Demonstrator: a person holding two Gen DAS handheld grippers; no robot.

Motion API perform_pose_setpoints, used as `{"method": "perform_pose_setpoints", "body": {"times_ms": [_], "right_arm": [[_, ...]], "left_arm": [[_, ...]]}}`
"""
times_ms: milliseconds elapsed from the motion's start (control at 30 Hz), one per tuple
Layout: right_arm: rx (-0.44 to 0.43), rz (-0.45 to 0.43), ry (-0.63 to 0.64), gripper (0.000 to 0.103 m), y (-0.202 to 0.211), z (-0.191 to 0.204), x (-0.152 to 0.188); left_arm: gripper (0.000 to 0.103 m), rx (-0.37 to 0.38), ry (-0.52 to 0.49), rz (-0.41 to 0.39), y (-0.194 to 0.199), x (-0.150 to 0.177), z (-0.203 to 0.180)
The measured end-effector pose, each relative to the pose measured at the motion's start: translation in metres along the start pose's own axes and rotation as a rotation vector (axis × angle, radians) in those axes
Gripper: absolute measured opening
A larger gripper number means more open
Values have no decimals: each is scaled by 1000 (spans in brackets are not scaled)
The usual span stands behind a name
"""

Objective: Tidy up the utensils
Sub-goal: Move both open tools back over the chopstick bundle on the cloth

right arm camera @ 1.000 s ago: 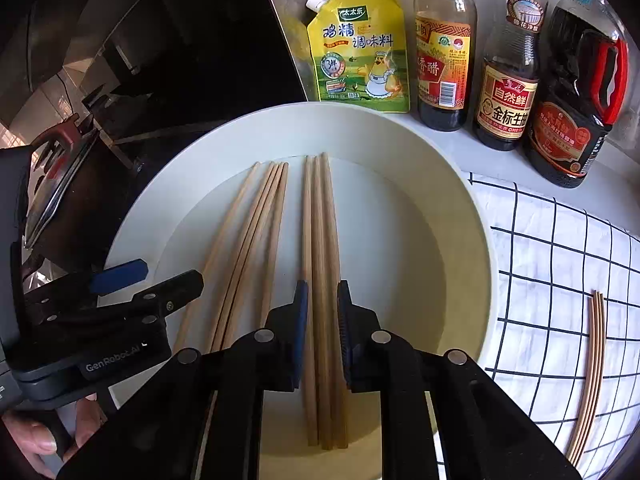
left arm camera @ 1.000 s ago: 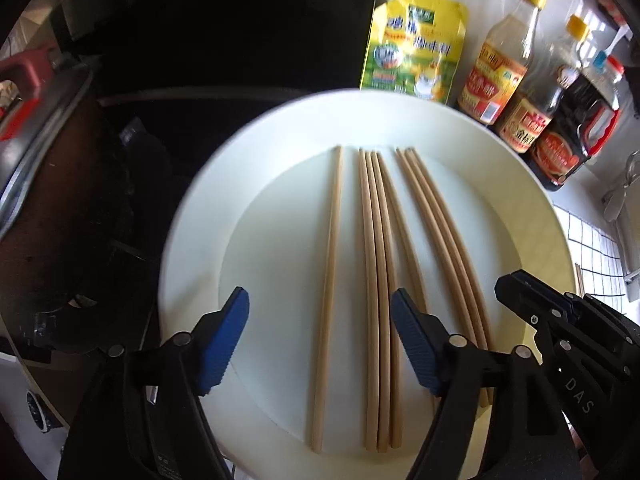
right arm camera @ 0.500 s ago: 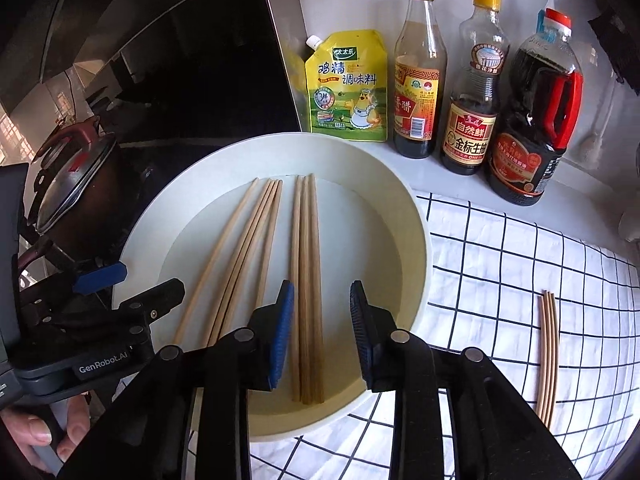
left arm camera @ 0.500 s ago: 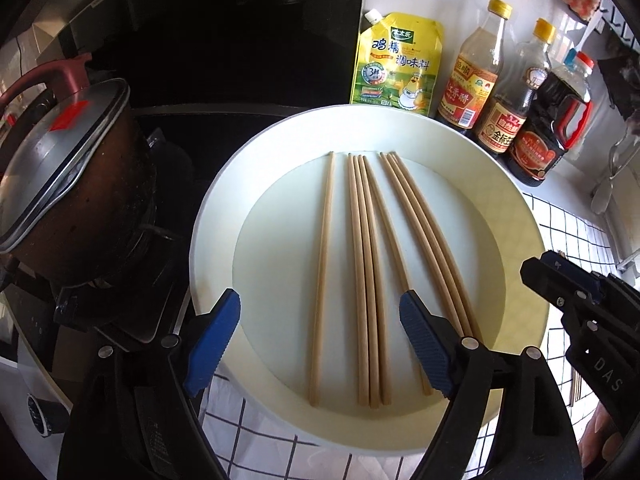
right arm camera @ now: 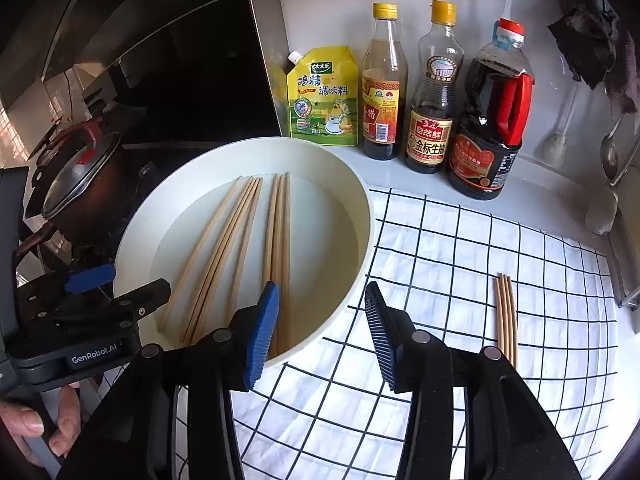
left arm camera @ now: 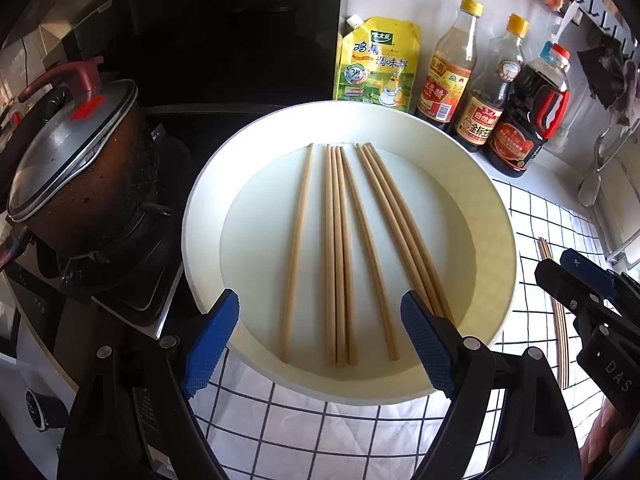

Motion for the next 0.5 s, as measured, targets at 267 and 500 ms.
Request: {"method": "perform_pose_setpoints", "body": {"times_ms": [267,500], "right_arm": [[29,5,-55,47,19,-38,24],[74,17,-105,49,37,-79,47]], "left_arm": [[83,16,-43,-11,14,6,-35],[84,42,-102,-29,24,13,-75]]}}
Point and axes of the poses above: each gripper's, at about its wrist camera, not at the fingertips, and y roughly against the way its jaws point, z to its left, x to its underside, the point moved 2 cm from there along -y, roughly the way its jaws point, and after that the axes turned 7 degrees about -y, right-handed, at the moved point
